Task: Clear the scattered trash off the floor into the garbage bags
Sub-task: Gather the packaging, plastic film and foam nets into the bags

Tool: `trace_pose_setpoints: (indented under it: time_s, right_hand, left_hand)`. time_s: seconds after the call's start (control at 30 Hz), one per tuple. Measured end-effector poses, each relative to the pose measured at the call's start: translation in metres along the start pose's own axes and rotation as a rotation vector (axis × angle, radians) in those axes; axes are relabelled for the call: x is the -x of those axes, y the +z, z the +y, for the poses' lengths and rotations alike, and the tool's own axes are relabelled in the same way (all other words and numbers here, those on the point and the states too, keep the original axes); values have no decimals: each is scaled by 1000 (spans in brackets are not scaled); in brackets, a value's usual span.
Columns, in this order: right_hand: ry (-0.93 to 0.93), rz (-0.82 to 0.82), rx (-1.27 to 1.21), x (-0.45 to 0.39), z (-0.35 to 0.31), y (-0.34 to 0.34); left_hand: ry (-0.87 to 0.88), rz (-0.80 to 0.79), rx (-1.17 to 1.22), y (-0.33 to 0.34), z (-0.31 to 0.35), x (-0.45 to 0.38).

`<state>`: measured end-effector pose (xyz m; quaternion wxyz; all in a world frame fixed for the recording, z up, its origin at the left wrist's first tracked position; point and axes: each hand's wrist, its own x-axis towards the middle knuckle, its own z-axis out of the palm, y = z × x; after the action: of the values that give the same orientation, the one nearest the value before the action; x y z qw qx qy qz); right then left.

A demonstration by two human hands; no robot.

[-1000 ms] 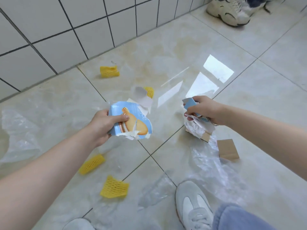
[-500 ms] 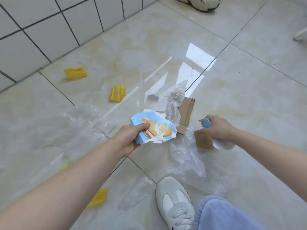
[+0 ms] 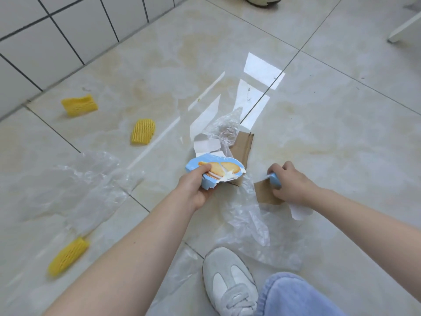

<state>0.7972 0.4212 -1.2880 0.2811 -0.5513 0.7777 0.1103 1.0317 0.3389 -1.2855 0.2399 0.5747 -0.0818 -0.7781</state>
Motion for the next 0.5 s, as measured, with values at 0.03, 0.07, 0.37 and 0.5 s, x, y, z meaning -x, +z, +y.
trace_pose_setpoints:
  time_s: [0.03,0.07,0.37,0.5]
  right_hand:
    - [-13,-15,-1,1,2,1]
    - [-25,-27,4,3,4,0]
    - [-109,-98,4,2,18,-4]
    - [-162,-148,93,7,17,-4]
  left_hand:
    - [1,11,-4,3,0,-1]
    - [1,25,-7,5,1,-2]
    - [115,97,-69,-9,15,-1]
    - [136,95,-64,-26,25,5]
